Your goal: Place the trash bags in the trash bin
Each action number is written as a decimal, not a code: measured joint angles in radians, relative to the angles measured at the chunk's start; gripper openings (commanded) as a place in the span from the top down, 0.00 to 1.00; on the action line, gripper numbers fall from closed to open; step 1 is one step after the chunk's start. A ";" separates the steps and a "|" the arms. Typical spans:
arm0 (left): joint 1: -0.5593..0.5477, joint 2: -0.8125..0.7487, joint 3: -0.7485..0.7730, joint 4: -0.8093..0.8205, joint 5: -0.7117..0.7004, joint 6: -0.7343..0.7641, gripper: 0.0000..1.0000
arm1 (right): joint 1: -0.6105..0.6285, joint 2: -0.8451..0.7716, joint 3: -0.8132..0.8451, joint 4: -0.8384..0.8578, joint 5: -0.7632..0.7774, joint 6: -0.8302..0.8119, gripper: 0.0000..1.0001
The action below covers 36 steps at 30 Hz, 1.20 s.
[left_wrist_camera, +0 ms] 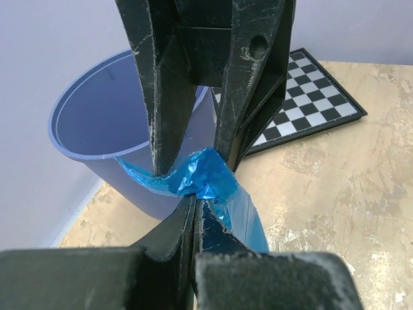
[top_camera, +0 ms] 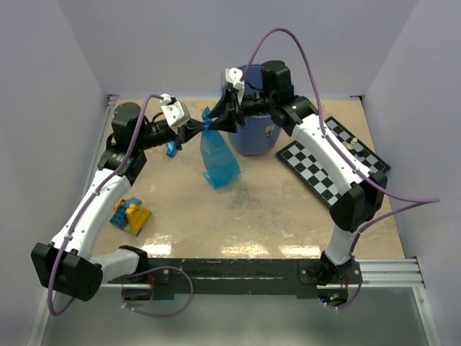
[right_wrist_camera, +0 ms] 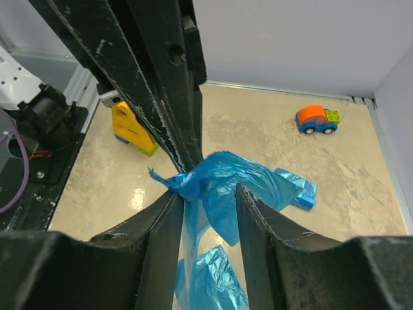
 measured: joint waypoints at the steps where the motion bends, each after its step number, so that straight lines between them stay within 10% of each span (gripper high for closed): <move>1: 0.000 0.001 0.000 0.000 -0.001 0.000 1.00 | 0.002 0.000 0.000 0.001 -0.006 0.001 0.67; 6: 0.004 0.006 0.002 -0.009 -0.009 -0.010 1.00 | 0.011 0.000 0.000 0.014 -0.021 0.018 1.00; 36: 0.016 -0.040 0.005 -0.074 -0.137 0.099 1.00 | -0.079 -0.099 -0.106 -0.057 0.065 -0.046 1.00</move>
